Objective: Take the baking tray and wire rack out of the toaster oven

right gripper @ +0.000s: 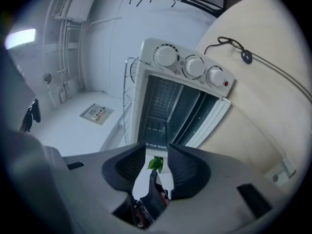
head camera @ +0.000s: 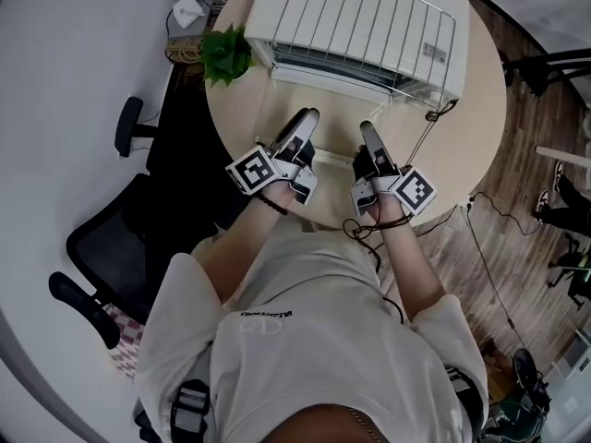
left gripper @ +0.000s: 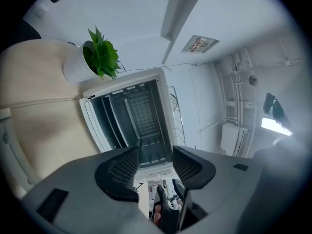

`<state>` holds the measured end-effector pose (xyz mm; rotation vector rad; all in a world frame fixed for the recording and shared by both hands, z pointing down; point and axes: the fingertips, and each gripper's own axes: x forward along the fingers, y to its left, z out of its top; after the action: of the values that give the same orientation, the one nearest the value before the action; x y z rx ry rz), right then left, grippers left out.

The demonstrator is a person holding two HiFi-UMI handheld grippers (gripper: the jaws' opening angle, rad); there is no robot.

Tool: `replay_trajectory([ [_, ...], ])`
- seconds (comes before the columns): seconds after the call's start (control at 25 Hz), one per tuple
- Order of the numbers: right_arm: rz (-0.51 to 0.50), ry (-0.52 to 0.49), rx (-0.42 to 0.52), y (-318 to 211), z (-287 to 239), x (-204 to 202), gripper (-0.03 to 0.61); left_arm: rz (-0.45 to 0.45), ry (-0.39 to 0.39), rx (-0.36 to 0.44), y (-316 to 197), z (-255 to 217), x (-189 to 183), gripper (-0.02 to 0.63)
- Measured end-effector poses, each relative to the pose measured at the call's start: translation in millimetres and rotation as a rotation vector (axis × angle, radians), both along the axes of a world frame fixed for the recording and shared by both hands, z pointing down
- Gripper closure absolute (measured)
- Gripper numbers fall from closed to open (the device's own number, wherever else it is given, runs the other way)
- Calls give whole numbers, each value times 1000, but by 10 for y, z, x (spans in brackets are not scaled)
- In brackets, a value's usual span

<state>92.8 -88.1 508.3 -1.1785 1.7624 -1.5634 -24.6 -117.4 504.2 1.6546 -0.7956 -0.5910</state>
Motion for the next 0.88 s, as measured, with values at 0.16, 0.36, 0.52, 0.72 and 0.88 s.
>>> replay_trajectory([
  [0.16, 27, -20, 7, -211, 140, 89, 453, -36, 9, 24, -152, 122, 141, 423],
  [0.36, 81, -28, 34, -627, 361, 86, 454, -77, 33, 29, -552, 419, 142, 462],
  [0.52, 134, -51, 20, -894, 590, 99, 454, -107, 52, -12, -853, 764, 154, 462],
  [0.72, 174, -64, -50, -1057, 1026, 142, 454, -118, 45, -51, -1045, 1107, 201, 462],
  [0.88, 215, -88, -44, -1245, 1078, 151, 454, -141, 72, -58, -1206, 1182, 207, 463],
])
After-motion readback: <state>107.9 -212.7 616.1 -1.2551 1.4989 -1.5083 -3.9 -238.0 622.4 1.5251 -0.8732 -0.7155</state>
